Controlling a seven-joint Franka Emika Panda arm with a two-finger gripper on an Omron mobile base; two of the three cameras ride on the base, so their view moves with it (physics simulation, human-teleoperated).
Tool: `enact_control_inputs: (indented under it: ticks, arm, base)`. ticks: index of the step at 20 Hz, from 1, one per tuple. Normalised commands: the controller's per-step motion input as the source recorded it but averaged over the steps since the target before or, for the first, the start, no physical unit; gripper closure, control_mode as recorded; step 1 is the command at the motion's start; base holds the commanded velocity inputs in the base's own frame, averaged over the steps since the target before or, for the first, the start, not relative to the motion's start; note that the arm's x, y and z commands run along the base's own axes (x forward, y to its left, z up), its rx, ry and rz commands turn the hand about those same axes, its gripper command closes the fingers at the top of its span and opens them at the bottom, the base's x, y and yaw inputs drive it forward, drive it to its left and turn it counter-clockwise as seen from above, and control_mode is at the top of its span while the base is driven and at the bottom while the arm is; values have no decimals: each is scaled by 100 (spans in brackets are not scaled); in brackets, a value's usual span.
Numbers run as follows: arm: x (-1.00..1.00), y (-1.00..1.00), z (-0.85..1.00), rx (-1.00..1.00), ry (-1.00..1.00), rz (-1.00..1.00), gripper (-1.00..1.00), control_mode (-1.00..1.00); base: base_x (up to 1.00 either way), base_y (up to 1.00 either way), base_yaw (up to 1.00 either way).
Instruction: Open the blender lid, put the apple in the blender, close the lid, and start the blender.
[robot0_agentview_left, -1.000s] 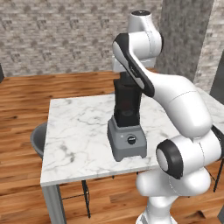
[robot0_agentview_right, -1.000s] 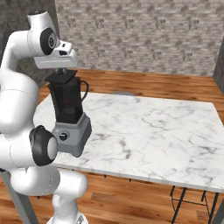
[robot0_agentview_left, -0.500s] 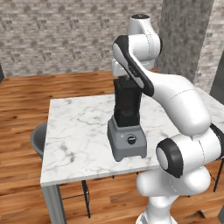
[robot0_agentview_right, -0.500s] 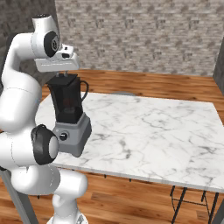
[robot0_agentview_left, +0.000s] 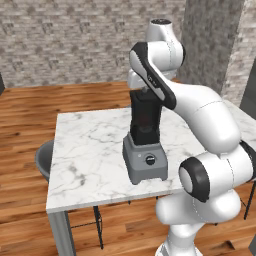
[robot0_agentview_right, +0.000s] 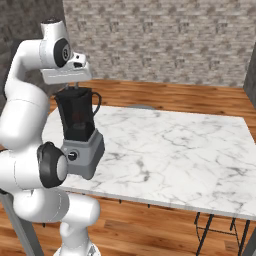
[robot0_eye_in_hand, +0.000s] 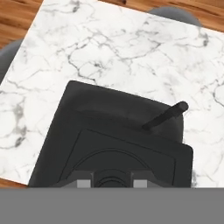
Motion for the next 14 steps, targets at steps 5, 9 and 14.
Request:
enact_control_inputs:
  ticks: [5,9,14]
  arm:
    - [16,0,-12,0,0,8,100,-100]
    - [14,0,-3,0,-5,10,100,-100]
    - [3,0,0,0,-14,11,100,-100]
  base:
    - [0,0,0]
    - [0,0,0]
    - [0,0,0]
